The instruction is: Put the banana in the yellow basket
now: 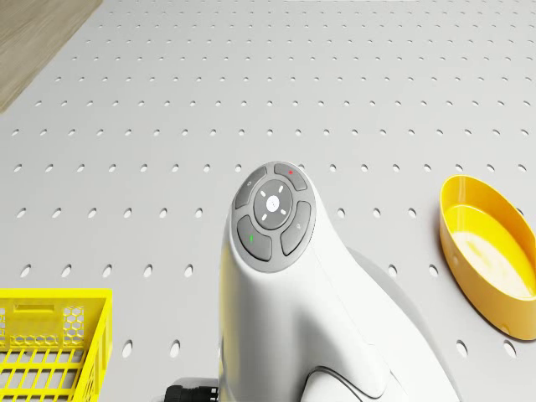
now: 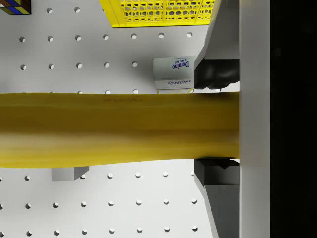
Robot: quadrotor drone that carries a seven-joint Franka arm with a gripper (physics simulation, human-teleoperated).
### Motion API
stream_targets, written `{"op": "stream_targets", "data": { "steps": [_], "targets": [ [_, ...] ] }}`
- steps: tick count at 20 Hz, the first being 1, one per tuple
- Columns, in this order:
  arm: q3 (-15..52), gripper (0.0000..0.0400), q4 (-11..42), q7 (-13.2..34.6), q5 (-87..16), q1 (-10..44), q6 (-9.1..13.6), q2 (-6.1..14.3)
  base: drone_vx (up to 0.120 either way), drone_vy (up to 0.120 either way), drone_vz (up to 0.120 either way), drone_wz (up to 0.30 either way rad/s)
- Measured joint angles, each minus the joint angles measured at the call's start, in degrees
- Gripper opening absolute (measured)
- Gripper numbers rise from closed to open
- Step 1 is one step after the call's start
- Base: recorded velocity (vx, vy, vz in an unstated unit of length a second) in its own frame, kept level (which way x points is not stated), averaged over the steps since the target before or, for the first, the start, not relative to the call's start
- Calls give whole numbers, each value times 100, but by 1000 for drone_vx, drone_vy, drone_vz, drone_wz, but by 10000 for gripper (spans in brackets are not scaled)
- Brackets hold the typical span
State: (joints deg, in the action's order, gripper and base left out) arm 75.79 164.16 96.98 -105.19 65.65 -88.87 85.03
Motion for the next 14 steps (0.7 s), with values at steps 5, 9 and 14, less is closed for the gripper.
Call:
{"op": "stream_targets", "data": {
  "steps": [5,9,14],
  "targets": [
    [6,190,-2,8,16,10,-36,39,120,120,0,0],
    [11,190,-3,15,28,18,-64,68,20,120,0,0],
    [16,190,-5,22,42,27,-95,102,0,120,0,0]
  ]
}}
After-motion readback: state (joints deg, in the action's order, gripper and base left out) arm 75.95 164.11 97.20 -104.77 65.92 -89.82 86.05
